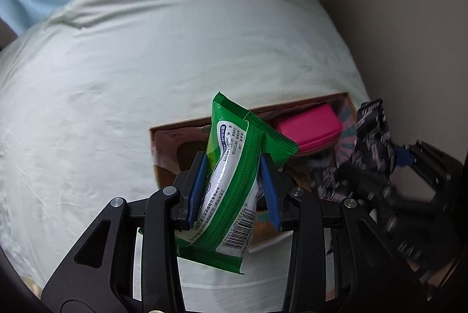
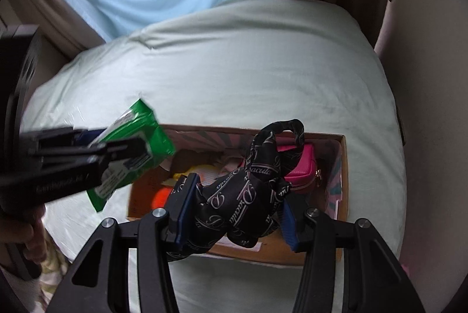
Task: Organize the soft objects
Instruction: 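Carry wipes pack and scrunchie into the box and release both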
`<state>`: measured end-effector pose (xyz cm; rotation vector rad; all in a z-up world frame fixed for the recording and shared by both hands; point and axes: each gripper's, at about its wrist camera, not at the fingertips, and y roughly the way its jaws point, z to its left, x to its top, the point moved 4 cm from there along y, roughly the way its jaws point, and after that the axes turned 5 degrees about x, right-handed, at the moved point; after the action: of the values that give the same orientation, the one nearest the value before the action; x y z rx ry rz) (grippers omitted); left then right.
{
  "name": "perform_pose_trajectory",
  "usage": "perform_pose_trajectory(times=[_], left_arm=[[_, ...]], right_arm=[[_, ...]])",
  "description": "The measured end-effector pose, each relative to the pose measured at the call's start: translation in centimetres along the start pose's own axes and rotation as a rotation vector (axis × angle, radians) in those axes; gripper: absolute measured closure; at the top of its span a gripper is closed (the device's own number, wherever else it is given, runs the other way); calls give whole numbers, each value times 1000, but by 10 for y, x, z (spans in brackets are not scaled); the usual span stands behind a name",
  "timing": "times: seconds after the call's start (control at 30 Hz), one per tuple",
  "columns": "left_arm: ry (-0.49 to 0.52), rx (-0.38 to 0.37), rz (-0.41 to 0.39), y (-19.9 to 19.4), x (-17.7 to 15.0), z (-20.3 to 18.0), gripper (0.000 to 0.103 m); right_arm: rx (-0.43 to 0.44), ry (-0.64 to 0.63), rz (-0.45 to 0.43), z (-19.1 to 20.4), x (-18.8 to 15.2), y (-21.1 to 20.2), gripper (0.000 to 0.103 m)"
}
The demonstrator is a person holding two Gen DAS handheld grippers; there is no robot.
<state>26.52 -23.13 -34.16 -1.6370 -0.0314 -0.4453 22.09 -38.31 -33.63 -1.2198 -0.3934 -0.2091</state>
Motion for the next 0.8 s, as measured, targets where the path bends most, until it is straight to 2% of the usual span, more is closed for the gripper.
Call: perform_pose_trajectory(times=[0.33,0.4,0.47,0.5,0.53,0.57,0.8], left_arm=[[10,19,100,59,10,-9,69],[6,7,108,63,10,-10,59],[11,6,102,64,12,-13,6],[18,25,82,62,13,-13,0],[28,44,59,59,15,-14,0],[43,56,52,57,15,-15,0],[70,64,49,53,14,-17,0]], right_arm=[[-6,0,35,-3,-20,44,57],[-22,7,36,-6,-22,50,54],[-25,10,42,-7,-25,56,38],[-24,9,40,-7,-26,57,31],[-30,1,34,-7,-28,58,12],[-35,-7,30,-6,-29,58,0],[-59,10,33,-8,-33,57,0]])
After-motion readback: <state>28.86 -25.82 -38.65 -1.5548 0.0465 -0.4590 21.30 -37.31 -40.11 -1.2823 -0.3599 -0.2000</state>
